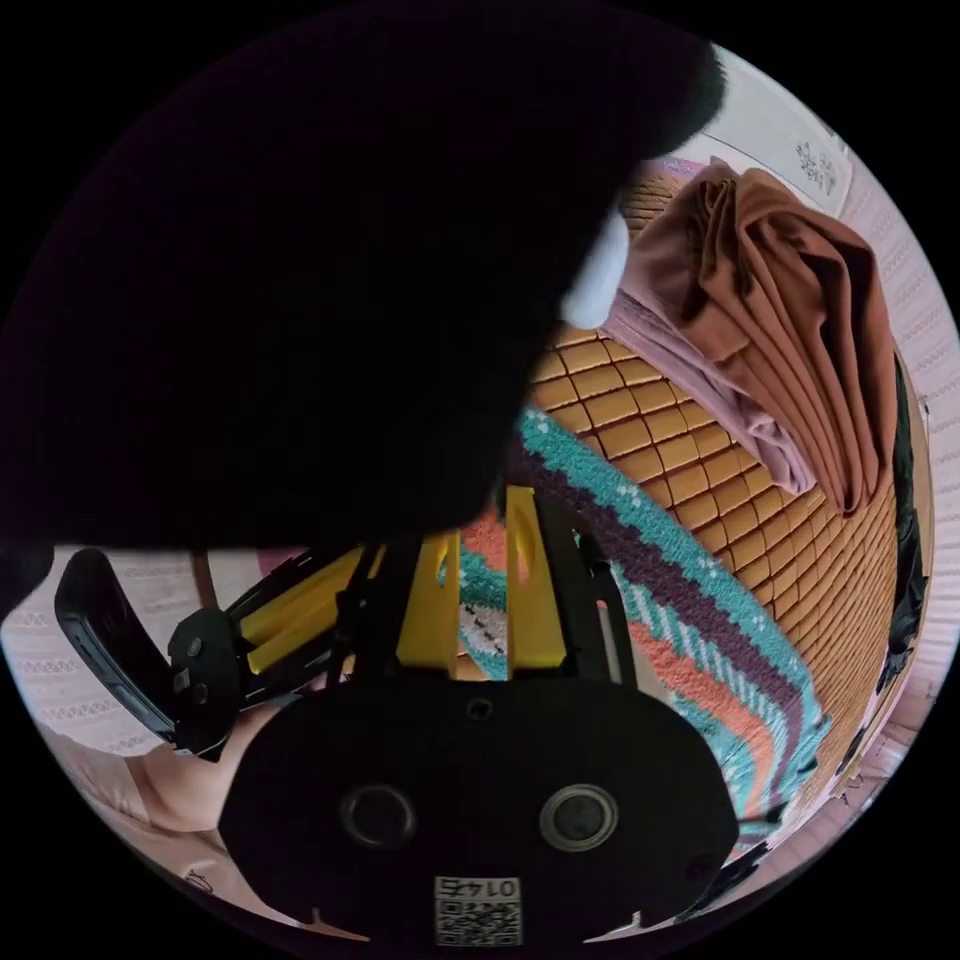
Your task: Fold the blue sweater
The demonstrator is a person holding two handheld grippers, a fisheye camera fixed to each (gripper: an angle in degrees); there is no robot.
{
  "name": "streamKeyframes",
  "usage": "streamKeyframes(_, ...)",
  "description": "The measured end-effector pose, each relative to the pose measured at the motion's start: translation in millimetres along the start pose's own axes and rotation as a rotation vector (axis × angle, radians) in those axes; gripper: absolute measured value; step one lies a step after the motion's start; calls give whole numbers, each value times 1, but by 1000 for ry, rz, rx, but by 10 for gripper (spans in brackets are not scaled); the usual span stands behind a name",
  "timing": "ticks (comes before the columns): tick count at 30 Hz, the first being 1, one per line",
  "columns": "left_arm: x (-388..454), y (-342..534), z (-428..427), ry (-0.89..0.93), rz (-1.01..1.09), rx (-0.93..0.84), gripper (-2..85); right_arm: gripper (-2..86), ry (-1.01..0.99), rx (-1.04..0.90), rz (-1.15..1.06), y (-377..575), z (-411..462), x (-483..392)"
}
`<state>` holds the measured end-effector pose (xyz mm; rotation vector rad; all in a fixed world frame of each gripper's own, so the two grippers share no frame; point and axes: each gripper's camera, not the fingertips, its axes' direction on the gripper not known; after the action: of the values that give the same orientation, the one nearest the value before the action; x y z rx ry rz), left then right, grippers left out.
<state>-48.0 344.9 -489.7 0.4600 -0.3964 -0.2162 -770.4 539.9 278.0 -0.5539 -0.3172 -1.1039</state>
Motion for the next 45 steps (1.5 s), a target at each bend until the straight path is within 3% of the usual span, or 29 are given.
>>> streamKeyframes(10,61,29,5,-23,124,-28,-2,12,-80,91,-24,80,-62,40)
streamKeyframes(17,141,75,-13,-6,323,95,-4,12,-126,223,8,162,-144,76)
streamKeyframes(22,240,127,-50,87,621,307,1,13,-197,525,146,311,-259,140)
streamKeyframes(26,366,181,-71,331,836,352,19,18,-157,702,296,450,-332,183)
streamKeyframes(28,419,211,-72,463,889,331,35,26,-108,744,422,544,-358,205)
streamKeyframes(30,474,255,-50,638,932,183,57,36,-60,719,561,613,-358,223)
streamKeyframes(33,507,312,-8,707,980,-45,62,50,32,543,824,720,-328,247)
streamKeyframes(36,500,345,33,650,979,-175,61,64,46,420,984,804,-303,251)
streamKeyframes(39,475,340,74,531,949,-265,60,74,51,441,1040,853,-305,250)
streamKeyframes(45,450,253,148,321,817,-246,58,132,185,462,982,866,-333,289)
